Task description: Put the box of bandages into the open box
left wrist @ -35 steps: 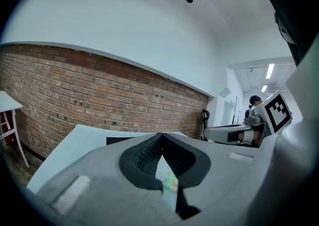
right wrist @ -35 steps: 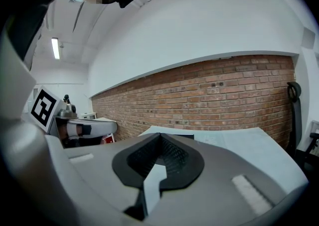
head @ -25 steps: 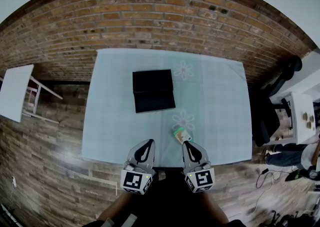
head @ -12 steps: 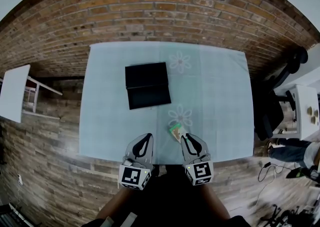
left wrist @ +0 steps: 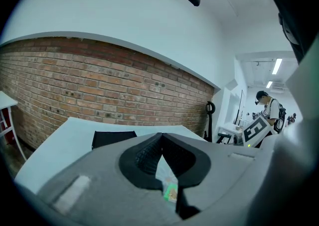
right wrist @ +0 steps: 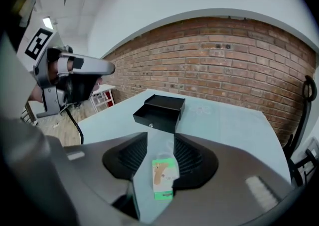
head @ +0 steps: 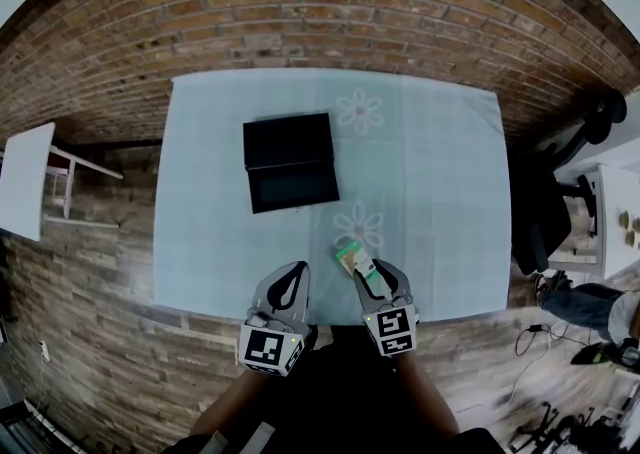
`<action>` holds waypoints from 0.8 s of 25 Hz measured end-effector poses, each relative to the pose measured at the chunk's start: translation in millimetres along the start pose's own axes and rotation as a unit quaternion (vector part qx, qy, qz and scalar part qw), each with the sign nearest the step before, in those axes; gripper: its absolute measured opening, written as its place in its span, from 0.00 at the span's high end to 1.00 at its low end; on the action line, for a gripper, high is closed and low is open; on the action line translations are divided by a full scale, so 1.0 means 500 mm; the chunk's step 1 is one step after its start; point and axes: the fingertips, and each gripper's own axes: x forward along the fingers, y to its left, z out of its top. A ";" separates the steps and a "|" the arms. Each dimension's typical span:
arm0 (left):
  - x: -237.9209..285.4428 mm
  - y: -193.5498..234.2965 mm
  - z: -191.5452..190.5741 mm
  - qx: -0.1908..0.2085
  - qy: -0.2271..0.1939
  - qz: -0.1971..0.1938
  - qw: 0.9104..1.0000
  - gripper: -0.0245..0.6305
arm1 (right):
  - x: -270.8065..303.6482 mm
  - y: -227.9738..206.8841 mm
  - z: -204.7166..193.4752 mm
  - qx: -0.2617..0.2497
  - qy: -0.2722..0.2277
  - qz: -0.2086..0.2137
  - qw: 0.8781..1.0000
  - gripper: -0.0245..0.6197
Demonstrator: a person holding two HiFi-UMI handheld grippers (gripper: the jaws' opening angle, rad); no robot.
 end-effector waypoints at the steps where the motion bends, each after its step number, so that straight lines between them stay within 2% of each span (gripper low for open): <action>1: 0.004 0.000 -0.005 -0.001 0.003 0.000 1.000 0.96 | 0.008 0.001 -0.012 -0.003 0.012 0.005 1.000 0.69; 6: 0.018 0.004 -0.024 -0.010 0.014 0.008 1.000 0.96 | 0.045 0.012 -0.083 -0.014 0.079 0.031 0.996 0.62; 13: 0.039 0.011 -0.039 -0.019 0.033 0.015 0.999 0.96 | 0.092 0.015 -0.180 -0.028 0.164 0.058 0.984 0.50; 20: 0.057 0.009 -0.060 -0.029 0.043 0.015 0.999 0.96 | 0.121 0.012 -0.252 -0.038 0.215 0.080 0.973 0.45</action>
